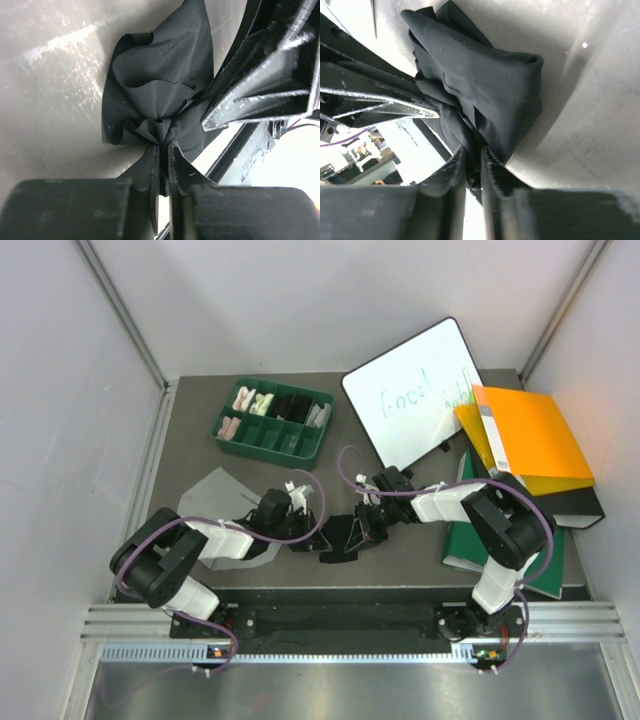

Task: Roll the underwear
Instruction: Roll the underwear to the center of the board.

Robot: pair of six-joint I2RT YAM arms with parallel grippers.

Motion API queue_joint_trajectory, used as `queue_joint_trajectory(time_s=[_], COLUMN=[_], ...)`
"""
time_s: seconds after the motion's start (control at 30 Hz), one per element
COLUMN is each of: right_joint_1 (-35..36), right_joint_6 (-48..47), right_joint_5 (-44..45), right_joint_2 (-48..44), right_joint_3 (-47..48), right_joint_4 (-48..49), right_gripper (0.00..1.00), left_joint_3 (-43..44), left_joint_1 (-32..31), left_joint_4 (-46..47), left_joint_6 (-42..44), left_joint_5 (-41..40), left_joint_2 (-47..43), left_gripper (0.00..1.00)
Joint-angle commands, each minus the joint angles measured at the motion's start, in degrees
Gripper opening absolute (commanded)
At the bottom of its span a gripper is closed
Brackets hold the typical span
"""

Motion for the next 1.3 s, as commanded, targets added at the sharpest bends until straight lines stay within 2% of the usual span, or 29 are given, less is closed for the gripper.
queue_joint_trajectory(time_s=[0.0,0.03,0.13,0.23,0.4,0.6,0.77,0.9,1.07,1.27], right_joint_1=[-0.89,-0.98,-1.42,-0.81,7.09,18.34,25.27,30.46,34.43,36.28], right_joint_6=[-2.52,-2.96,-5.42,-11.39,-25.71,-34.87,-39.96,-42.51,-45.85,-47.96], right_joint_5=[5.42,6.03,8.41,10.43,21.75,31.78,36.97,42.50,49.08,49.99], right_joint_2=[-4.35,-5.23,-9.45,-16.03,-25.53,-34.59,-34.16,-32.93,-30.64,-25.55], right_joint_3=[1.76,1.93,2.29,1.59,0.53,-8.78,-13.35,-14.41,-15.38,-14.68], right_joint_4=[-3.72,-4.60,-8.03,-8.83,-9.36,4.79,11.90,13.67,16.31,17.63], right_gripper=[0.24,0.34,0.52,0.58,0.60,0.61,0.61,0.62,0.62,0.62], left_joint_3=[1.40,1.67,3.69,5.35,9.49,14.94,18.45,19.95,20.22,20.48], left_joint_1=[-0.12,-0.12,-0.12,0.06,1.46,4.01,5.07,5.42,5.42,5.42], left_joint_4=[-4.68,-5.47,-8.81,-11.62,-19.34,-26.12,-33.76,-37.12,-39.22,-39.67], left_joint_6=[1.80,1.89,2.15,2.50,4.34,5.83,9.35,11.02,11.99,12.17], left_joint_5=[-4.12,-4.30,-5.18,-4.74,-0.61,7.38,8.27,8.36,8.10,7.92], left_joint_2=[3.43,4.13,5.10,5.97,8.44,13.53,15.56,16.00,16.00,16.17], left_gripper=[0.04,0.01,0.00,0.00,0.00,0.00,0.00,0.00,0.00,0.00])
